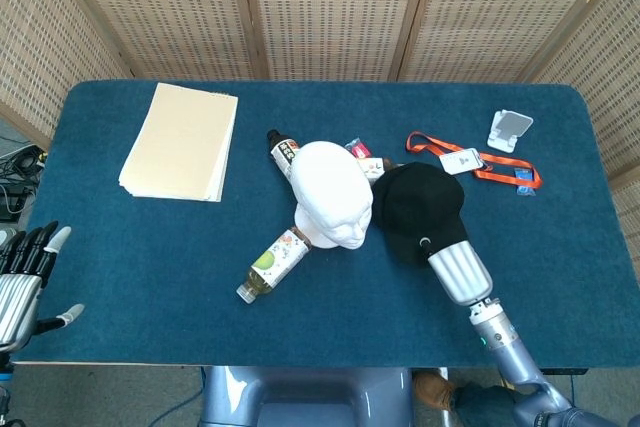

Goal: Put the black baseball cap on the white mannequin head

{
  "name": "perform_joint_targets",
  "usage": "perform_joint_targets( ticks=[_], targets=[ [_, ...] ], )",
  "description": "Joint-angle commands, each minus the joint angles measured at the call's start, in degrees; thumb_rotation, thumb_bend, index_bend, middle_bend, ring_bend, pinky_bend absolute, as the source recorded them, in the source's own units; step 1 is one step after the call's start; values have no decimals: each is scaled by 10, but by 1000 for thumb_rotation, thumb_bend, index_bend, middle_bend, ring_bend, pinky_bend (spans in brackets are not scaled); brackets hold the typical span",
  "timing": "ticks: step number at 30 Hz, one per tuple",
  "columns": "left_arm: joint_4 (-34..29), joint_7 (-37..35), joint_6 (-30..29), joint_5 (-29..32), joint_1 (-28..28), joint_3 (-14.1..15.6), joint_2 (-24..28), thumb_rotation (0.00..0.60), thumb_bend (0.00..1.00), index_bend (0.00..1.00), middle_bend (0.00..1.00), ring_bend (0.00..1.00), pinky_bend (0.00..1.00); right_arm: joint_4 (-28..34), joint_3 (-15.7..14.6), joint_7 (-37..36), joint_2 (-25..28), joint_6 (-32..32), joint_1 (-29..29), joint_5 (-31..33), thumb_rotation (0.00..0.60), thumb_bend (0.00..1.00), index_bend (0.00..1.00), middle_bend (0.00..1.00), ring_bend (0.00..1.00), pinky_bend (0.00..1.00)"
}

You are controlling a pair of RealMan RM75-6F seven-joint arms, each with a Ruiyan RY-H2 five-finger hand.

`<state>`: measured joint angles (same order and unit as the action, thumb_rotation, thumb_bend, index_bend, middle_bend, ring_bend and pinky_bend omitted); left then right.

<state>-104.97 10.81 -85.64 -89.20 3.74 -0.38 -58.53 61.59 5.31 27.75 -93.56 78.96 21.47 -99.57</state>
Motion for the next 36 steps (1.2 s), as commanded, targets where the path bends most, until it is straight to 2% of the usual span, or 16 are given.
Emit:
perform_joint_targets(
  ticks=[1,9,24,32,36],
  targets=[
    [-1,1,0,-1,0,1,-1,600,0,0,0,0,0,-16,10,-41,2,27,8,-2,600,794,691,979,1000,1000],
    [-2,3,-1,-2,0,2,-1,600,0,0,0,0,0,-11,48,-76,21,76,22,12,600,793,703,982,1000,1000],
    [-3,-10,-9,-9,-4,4,5,600,0,0,0,0,0,34,128,-62,83,90,41,79,600,792,712,982,1000,1000],
    [-4,-19,-13,-10,-6,3,9,600,0,0,0,0,0,85,174,-27,129,97,59,102,600,792,716,983,1000,1000],
    [-3,-21,-13,-12,-5,4,10,600,0,0,0,0,0,131,180,-5,157,116,68,78,600,792,716,986,1000,1000]
  ],
)
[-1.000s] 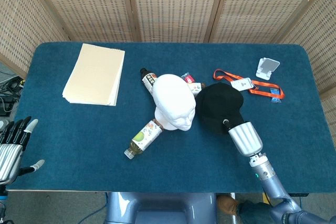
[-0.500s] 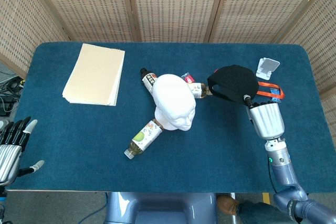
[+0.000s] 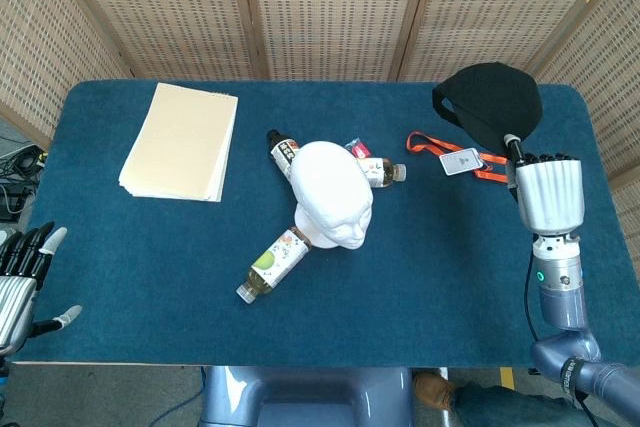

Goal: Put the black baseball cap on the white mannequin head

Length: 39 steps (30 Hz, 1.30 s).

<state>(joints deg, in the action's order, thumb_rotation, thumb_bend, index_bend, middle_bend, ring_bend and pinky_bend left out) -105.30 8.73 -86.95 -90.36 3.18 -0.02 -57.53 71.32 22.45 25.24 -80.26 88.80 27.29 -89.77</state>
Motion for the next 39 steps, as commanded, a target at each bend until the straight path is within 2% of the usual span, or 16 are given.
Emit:
perform_joint_targets(
  ticks=[1,5,9,14,23,28,39],
  targets=[
    [0,0,1,-1,0,0,0,600,0,0,0,0,0,40,6,28,30,28,15,-40,600,792,716,987,1000,1000],
    [0,-1,1,0,0,0,1,600,0,0,0,0,0,17,-10,70,36,76,40,-138,600,786,704,991,1000,1000],
    [0,-2,1,1,1,0,1,600,0,0,0,0,0,-2,-33,80,25,98,65,-210,600,778,694,992,1000,1000],
    [0,-5,2,4,1,-2,2,600,0,0,0,0,0,-4,-50,95,3,105,89,-259,600,762,695,993,1000,1000],
    [0,-13,4,6,2,-2,6,600,0,0,0,0,0,26,-43,205,-30,34,135,-275,600,753,696,998,1000,1000],
    [0,-24,2,5,1,-2,11,600,0,0,0,0,0,25,-37,251,-46,-12,152,-259,600,752,697,998,1000,1000],
    [1,-35,1,2,0,-1,15,600,0,0,0,0,0,35,-61,300,-60,-56,162,-260,600,753,698,1000,1000,1000]
  ],
)
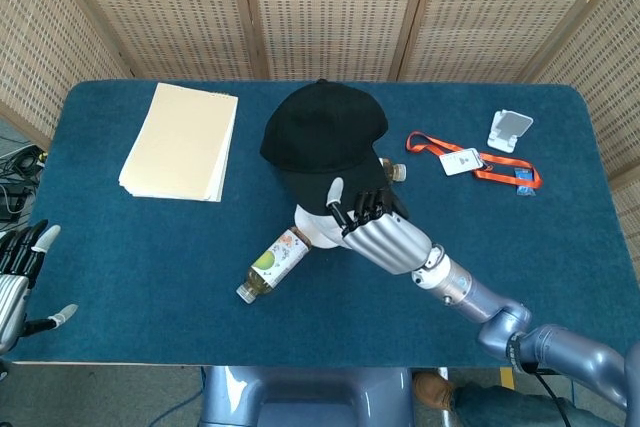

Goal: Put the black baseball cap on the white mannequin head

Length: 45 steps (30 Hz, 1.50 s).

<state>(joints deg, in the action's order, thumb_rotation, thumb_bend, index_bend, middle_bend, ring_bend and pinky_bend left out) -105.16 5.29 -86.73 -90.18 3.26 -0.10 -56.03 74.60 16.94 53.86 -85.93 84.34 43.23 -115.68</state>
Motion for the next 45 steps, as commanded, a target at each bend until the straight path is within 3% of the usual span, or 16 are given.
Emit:
perform_joint_targets(
  ticks=[1,7,15,26,45],
  targets=[
    [0,-1,-2,1,-1,-1,0,600,0,0,0,0,0,3,-8,20,-4,-16,3,0,600,753,699,1000,1000,1000],
    [0,-4,-4,3,-2,-2,2,600,0,0,0,0,0,12,-17,44,-10,-37,0,8,600,754,702,1000,1000,1000],
    [0,-10,-4,4,-2,-3,4,600,0,0,0,0,0,25,-37,62,0,-15,-32,12,600,754,706,1000,1000,1000],
    [-1,-6,-3,2,-2,-1,3,600,0,0,0,0,0,31,-77,36,8,13,-64,-7,600,756,703,1000,1000,1000],
    [-1,-7,-3,2,-2,-1,4,600,0,0,0,0,0,-11,-106,5,-6,37,-78,-39,600,758,694,1000,1000,1000]
  ],
)
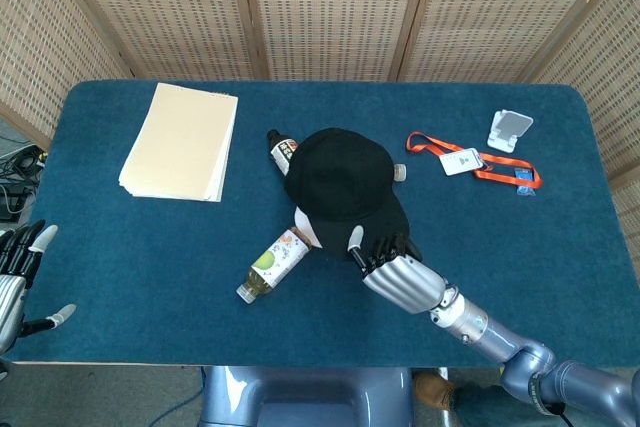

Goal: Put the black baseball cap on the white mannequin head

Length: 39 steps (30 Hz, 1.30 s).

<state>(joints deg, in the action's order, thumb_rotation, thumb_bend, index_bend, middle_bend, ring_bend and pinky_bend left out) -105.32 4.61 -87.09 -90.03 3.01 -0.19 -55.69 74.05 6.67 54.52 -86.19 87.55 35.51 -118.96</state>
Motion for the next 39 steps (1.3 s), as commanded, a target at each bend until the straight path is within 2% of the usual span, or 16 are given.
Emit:
perform_joint_targets(
  ticks=[1,17,32,34,36,39],
  targets=[
    [0,-1,1,0,0,0,0,600,0,0,0,0,0,-10,-4,-4,-6,7,-1,-9,600,758,693,1000,1000,1000],
    [-1,-1,3,1,1,0,1,600,0,0,0,0,0,-48,-17,-33,-17,4,-12,-4,600,759,686,1000,1000,1000],
    [-2,-1,5,2,1,1,3,600,0,0,0,0,0,-34,-8,-46,-10,18,-21,9,600,759,666,997,1000,1000],
    [-2,0,5,2,1,1,3,600,0,0,0,0,0,-29,-6,-47,-7,21,-23,10,600,750,642,996,1000,1000],
    [-3,2,5,1,1,2,2,600,0,0,0,0,0,-25,-5,-47,-3,24,-25,10,600,723,578,996,1000,1000],
    [-4,2,4,0,1,2,3,600,0,0,0,0,0,-21,-4,-47,3,28,-27,8,600,642,392,994,1000,1000]
  ],
)
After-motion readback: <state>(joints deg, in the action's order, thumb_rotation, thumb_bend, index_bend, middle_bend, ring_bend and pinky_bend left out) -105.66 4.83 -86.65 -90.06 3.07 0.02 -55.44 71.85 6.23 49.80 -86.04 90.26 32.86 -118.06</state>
